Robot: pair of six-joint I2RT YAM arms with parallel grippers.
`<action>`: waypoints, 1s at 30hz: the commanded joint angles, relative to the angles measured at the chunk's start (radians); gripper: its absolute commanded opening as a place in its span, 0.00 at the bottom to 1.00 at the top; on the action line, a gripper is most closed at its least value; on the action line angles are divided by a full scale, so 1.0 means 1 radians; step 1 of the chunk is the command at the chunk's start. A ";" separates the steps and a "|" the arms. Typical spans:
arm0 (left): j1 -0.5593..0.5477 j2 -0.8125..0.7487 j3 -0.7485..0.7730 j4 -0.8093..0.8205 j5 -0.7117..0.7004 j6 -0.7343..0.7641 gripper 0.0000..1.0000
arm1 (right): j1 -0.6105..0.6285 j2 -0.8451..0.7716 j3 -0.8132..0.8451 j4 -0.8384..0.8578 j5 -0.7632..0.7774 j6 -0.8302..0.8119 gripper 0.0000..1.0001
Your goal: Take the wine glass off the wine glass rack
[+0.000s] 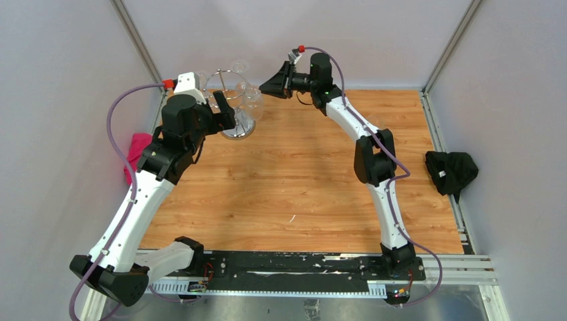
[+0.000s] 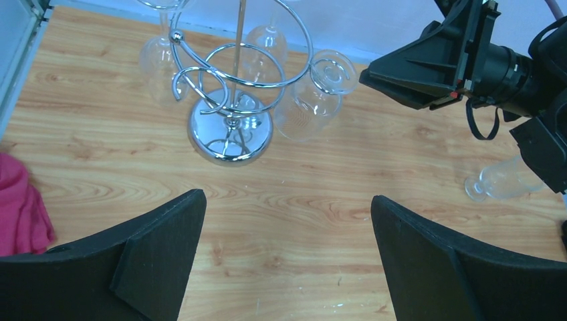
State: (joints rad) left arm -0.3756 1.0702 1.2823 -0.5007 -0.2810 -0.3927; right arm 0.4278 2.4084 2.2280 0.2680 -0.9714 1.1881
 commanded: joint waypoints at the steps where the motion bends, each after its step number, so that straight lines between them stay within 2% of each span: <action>1: -0.005 -0.021 -0.011 0.003 -0.015 0.014 1.00 | -0.019 -0.068 -0.028 -0.001 0.000 -0.027 0.34; 14: -0.004 -0.029 -0.011 0.000 -0.016 0.014 1.00 | -0.025 -0.030 -0.043 -0.026 0.008 -0.041 0.34; 18: -0.005 -0.032 -0.011 -0.004 -0.024 0.018 1.00 | -0.018 -0.003 -0.007 -0.031 0.009 -0.028 0.34; 22: -0.004 -0.038 -0.009 -0.005 -0.030 0.019 1.00 | -0.009 0.026 0.067 -0.126 0.013 -0.072 0.34; 30: -0.005 -0.042 -0.011 -0.010 -0.034 0.023 1.00 | 0.005 0.057 0.079 -0.136 0.014 -0.064 0.34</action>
State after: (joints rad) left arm -0.3756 1.0477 1.2823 -0.5037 -0.2943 -0.3904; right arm 0.4145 2.4237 2.2700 0.1673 -0.9573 1.1419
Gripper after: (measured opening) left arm 0.998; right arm 0.343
